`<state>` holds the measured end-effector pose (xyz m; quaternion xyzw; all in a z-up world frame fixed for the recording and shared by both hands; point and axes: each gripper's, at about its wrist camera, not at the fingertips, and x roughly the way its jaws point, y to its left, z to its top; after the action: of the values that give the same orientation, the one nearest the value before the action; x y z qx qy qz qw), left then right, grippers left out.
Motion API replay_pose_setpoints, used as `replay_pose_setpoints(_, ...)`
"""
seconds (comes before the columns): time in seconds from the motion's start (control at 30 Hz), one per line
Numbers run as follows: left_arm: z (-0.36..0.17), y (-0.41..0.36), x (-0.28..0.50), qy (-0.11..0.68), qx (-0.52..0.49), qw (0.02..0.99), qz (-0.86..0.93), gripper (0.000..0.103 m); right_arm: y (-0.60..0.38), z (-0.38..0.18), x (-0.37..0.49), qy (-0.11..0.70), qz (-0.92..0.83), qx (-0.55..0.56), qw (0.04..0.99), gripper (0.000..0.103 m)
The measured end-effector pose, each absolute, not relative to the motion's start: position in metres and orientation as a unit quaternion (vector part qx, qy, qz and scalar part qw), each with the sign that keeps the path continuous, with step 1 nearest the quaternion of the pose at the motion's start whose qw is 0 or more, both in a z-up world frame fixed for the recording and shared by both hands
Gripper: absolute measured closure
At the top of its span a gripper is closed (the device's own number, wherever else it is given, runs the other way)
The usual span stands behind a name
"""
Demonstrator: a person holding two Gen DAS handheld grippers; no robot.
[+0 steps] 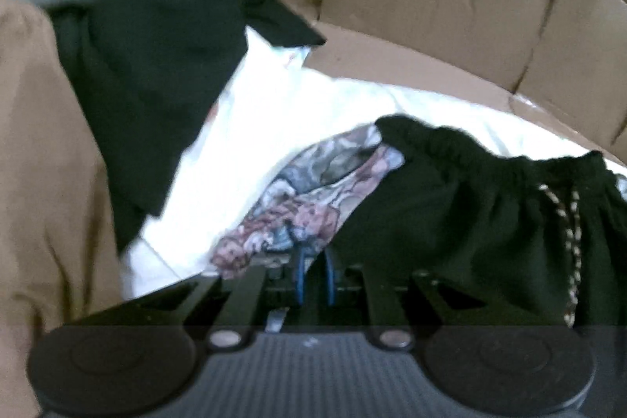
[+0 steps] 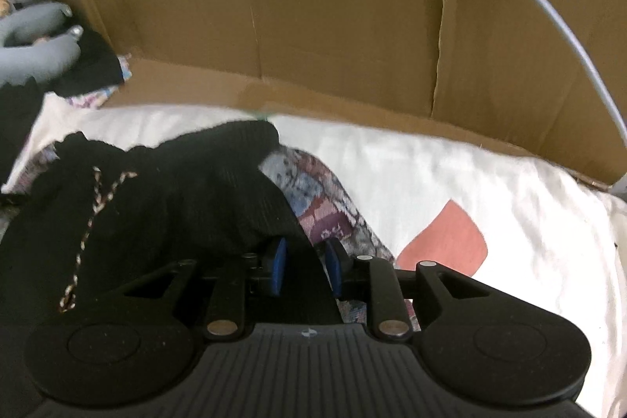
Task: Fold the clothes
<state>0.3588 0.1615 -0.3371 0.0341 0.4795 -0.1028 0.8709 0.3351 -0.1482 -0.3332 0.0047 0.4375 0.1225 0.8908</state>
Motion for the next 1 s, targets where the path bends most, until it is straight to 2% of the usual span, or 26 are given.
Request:
replay_pose_setpoints(0.1, -0.333, 0.159, 0.358, 0.477, 0.037, 0.872, -0.103, 0.092, -0.148, -0.337, 0.334, 0.436, 0.116, -0.003, 0.892, 0.074)
replay_pose_setpoints(0.23, -0.314, 0.155, 0.351, 0.453, 0.05, 0.88, -0.134, 0.088, -0.146, -0.344, 0.343, 0.455, 0.103, -0.019, 0.884, 0.074)
replay_pose_setpoints(0.43, -0.302, 0.154, 0.359, 0.429, 0.05, 0.893, -0.128, 0.088, -0.134, -0.32, 0.348, 0.425, 0.127, -0.011, 0.896, 0.074)
replay_pose_setpoints(0.53, -0.313, 0.144, 0.366, 0.445, 0.065, 0.883, -0.137, 0.088, -0.123, -0.32, 0.352, 0.425, 0.142, -0.032, 0.894, 0.074)
replay_pose_setpoints(0.67, -0.334, 0.135, 0.37, 0.461, 0.077, 0.874, -0.134, 0.09, -0.12, -0.349, 0.362, 0.454, 0.129, -0.028, 0.881, 0.074)
replay_pose_setpoints(0.73, -0.337, 0.133, 0.369, 0.451, 0.086, 0.879, -0.129, 0.089, -0.12, -0.357, 0.363, 0.438, 0.127, -0.033, 0.89, 0.073)
replay_pose_setpoints(0.8, -0.337, 0.133, 0.373, 0.449, 0.094, 0.88, -0.12, 0.091, -0.117, -0.36, 0.368, 0.427, 0.123, -0.053, 0.894, 0.073)
replay_pose_setpoints(0.87, -0.337, 0.135, 0.379, 0.455, 0.095, 0.879, -0.103, 0.1, -0.114, -0.359, 0.376, 0.429, 0.112, -0.066, 0.894, 0.073)
replay_pose_setpoints(1.0, -0.328, 0.135, 0.38, 0.469, 0.088, 0.874, -0.097, 0.099, -0.109, -0.348, 0.383, 0.441, 0.101, -0.071, 0.889, 0.073)
